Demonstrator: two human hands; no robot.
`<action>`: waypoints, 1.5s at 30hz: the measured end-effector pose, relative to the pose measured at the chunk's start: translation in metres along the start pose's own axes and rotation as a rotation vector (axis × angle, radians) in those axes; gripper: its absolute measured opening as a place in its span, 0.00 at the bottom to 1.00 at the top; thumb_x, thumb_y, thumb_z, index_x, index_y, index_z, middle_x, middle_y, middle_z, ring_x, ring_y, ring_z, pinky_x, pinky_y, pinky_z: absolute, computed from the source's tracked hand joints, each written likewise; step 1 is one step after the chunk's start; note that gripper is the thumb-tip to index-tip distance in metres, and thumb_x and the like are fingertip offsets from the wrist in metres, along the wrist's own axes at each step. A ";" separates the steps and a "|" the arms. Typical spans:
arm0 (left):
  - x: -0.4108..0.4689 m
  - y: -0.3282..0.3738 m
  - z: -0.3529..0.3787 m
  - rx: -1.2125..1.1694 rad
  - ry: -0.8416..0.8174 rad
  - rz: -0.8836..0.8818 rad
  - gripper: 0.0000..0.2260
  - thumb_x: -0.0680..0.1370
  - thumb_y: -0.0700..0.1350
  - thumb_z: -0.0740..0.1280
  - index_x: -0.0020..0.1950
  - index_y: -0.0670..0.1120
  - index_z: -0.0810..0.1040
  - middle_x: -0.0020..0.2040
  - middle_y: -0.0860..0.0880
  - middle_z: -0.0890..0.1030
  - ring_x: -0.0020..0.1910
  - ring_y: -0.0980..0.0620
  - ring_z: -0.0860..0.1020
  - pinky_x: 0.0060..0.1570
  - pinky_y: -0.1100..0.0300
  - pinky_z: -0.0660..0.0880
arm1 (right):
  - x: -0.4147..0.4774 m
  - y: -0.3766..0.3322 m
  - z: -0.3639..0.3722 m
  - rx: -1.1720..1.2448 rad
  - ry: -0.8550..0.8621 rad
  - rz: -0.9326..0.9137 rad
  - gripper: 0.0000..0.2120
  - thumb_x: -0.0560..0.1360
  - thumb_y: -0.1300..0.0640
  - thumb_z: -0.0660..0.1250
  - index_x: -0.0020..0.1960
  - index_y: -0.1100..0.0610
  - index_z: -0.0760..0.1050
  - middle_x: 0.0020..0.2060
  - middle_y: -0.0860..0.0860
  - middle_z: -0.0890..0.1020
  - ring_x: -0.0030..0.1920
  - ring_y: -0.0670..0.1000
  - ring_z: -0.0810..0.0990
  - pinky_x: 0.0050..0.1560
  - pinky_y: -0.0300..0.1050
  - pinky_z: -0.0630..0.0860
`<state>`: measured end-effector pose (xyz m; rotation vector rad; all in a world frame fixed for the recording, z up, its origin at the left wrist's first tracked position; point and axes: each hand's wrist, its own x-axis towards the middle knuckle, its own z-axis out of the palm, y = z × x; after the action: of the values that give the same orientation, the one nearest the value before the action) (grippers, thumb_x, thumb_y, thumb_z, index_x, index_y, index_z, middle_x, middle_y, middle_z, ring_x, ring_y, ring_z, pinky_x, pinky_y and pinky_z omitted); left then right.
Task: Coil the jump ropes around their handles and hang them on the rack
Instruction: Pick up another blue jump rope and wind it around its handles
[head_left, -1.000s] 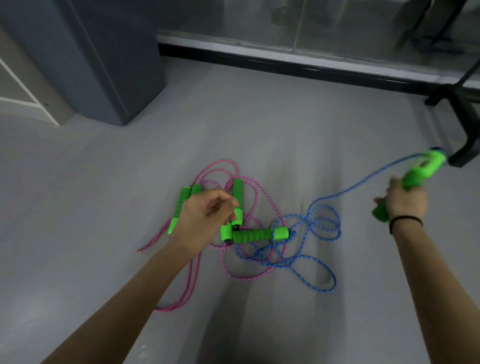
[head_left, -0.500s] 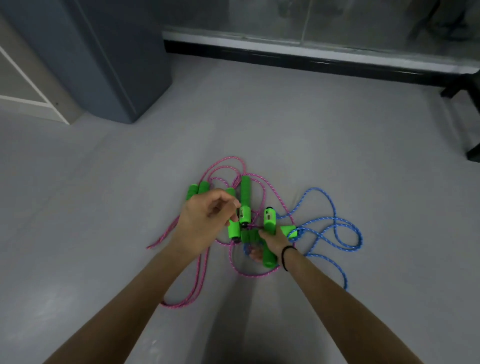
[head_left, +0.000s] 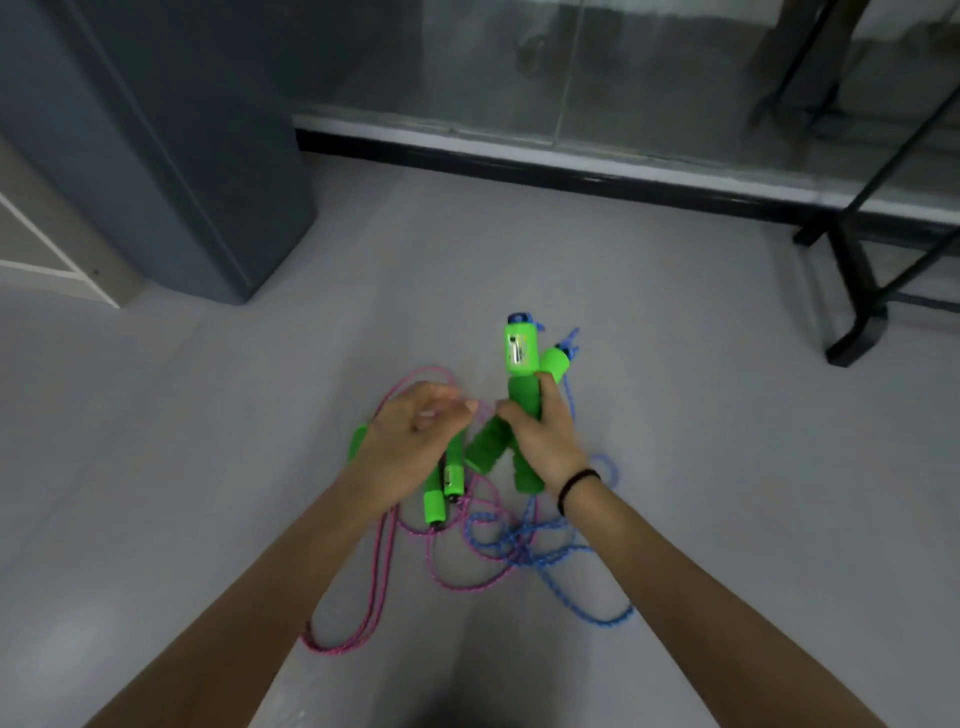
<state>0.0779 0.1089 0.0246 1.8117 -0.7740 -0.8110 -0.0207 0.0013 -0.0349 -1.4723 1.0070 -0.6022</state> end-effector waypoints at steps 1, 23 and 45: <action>-0.001 0.026 -0.003 0.033 -0.029 -0.027 0.21 0.71 0.57 0.69 0.55 0.43 0.77 0.48 0.49 0.81 0.48 0.57 0.78 0.53 0.66 0.72 | -0.006 -0.038 -0.005 0.045 -0.012 -0.047 0.09 0.68 0.56 0.66 0.40 0.48 0.66 0.32 0.49 0.71 0.34 0.50 0.71 0.40 0.51 0.70; -0.134 0.661 -0.181 -0.518 -0.264 0.143 0.13 0.79 0.45 0.60 0.62 0.45 0.74 0.56 0.43 0.81 0.51 0.47 0.80 0.43 0.52 0.80 | -0.150 -0.731 -0.114 0.551 0.100 -0.290 0.23 0.73 0.53 0.63 0.67 0.49 0.66 0.49 0.50 0.78 0.48 0.49 0.77 0.56 0.49 0.74; -0.193 0.768 -0.207 -0.273 -0.627 0.270 0.21 0.69 0.42 0.68 0.59 0.60 0.73 0.45 0.45 0.84 0.41 0.48 0.82 0.37 0.53 0.81 | -0.159 -0.787 -0.228 0.472 -0.013 -0.447 0.23 0.79 0.42 0.46 0.52 0.52 0.76 0.41 0.47 0.84 0.42 0.45 0.82 0.47 0.41 0.78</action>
<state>0.0177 0.1150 0.8412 1.1758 -1.2069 -1.2521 -0.0994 -0.0346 0.7954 -1.2700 0.4708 -1.0682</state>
